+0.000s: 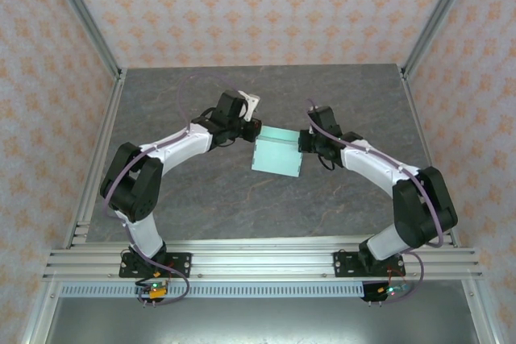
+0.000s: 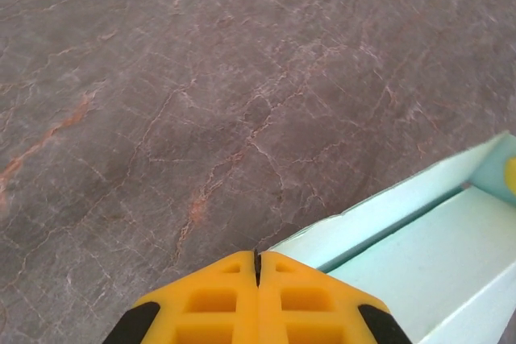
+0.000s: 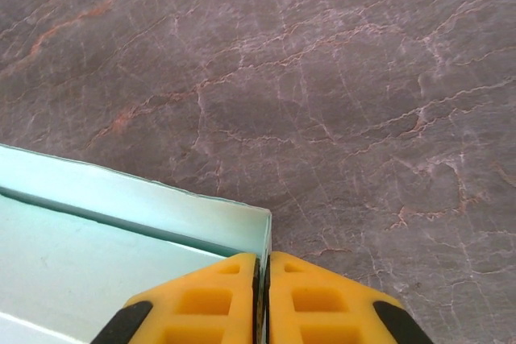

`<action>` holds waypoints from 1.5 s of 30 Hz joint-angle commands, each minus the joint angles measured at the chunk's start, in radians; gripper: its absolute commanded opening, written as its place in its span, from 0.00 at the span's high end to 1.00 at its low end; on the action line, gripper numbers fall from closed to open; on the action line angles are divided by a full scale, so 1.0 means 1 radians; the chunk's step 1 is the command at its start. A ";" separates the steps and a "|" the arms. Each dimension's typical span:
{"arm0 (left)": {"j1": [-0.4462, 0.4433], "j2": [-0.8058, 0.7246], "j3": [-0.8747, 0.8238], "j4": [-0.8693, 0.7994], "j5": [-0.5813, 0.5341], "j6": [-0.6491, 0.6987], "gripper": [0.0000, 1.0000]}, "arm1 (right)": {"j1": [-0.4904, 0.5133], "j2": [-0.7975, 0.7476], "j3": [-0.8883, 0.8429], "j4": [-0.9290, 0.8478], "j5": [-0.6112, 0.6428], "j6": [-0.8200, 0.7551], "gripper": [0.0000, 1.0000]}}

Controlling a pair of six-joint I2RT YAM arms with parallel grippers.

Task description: Fold the paper box

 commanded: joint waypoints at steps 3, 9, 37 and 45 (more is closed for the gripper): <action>-0.075 -0.032 -0.014 0.050 -0.044 -0.169 0.96 | 0.077 -0.015 -0.008 0.134 0.086 0.064 0.89; -0.083 -0.062 -0.050 0.066 -0.088 -0.265 0.94 | 0.119 -0.015 -0.007 0.139 0.149 0.055 0.88; -0.147 -0.175 -0.191 0.233 -0.230 -0.287 0.94 | 0.140 -0.121 -0.152 0.315 0.123 0.009 0.82; -0.150 -0.219 -0.239 0.281 -0.274 -0.237 0.95 | 0.140 -0.174 -0.207 0.329 0.120 0.012 0.78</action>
